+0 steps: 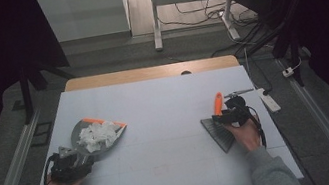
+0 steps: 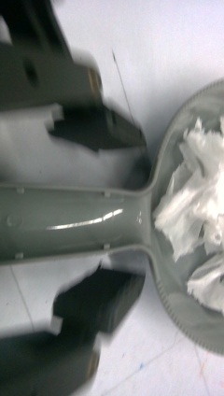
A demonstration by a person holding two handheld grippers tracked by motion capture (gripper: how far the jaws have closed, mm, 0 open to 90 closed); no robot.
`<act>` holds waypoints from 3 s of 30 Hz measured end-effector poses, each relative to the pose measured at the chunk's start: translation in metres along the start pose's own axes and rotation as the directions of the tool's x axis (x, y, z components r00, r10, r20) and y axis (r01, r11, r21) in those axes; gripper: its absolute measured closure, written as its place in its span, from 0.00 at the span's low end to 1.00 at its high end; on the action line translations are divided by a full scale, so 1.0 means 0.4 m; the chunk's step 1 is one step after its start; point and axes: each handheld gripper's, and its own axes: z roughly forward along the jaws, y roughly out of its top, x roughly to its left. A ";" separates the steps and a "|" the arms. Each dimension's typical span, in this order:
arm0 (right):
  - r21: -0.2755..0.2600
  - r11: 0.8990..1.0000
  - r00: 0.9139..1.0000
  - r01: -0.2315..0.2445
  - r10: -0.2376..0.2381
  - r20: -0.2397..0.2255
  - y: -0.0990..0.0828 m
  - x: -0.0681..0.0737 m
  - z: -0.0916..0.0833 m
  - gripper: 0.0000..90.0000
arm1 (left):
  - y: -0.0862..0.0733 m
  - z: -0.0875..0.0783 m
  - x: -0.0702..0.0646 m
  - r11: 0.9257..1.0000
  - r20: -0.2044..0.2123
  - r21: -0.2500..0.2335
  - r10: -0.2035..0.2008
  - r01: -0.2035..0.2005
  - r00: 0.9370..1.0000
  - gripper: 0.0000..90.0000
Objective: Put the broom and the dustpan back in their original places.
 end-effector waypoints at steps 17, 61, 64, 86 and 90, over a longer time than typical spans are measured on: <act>-0.104 0.993 0.997 0.050 -0.056 -0.060 -0.025 -0.005 -0.077 0.52 | 0.007 -0.062 0.001 0.991 0.015 -0.133 0.026 -0.024 1.000 0.16; -0.051 0.988 0.988 0.148 -0.145 0.051 -0.141 0.006 -0.177 1.00 | 0.044 -0.083 -0.066 0.972 0.126 -0.188 0.168 -0.143 0.978 0.20; -0.091 0.980 0.984 0.179 -0.178 0.022 -0.157 0.016 -0.193 1.00 | 0.040 -0.079 -0.071 0.970 0.151 -0.179 0.193 -0.166 0.969 0.20; -0.186 0.946 0.958 0.264 -0.279 -0.062 -0.240 0.020 -0.235 0.55 | -0.011 -0.077 -0.061 0.966 0.205 -0.151 0.238 -0.209 0.949 0.20; -0.192 0.942 0.954 0.276 -0.292 -0.063 -0.238 0.021 -0.233 0.55 | -0.008 -0.076 -0.061 0.965 0.198 -0.154 0.242 -0.213 0.950 0.20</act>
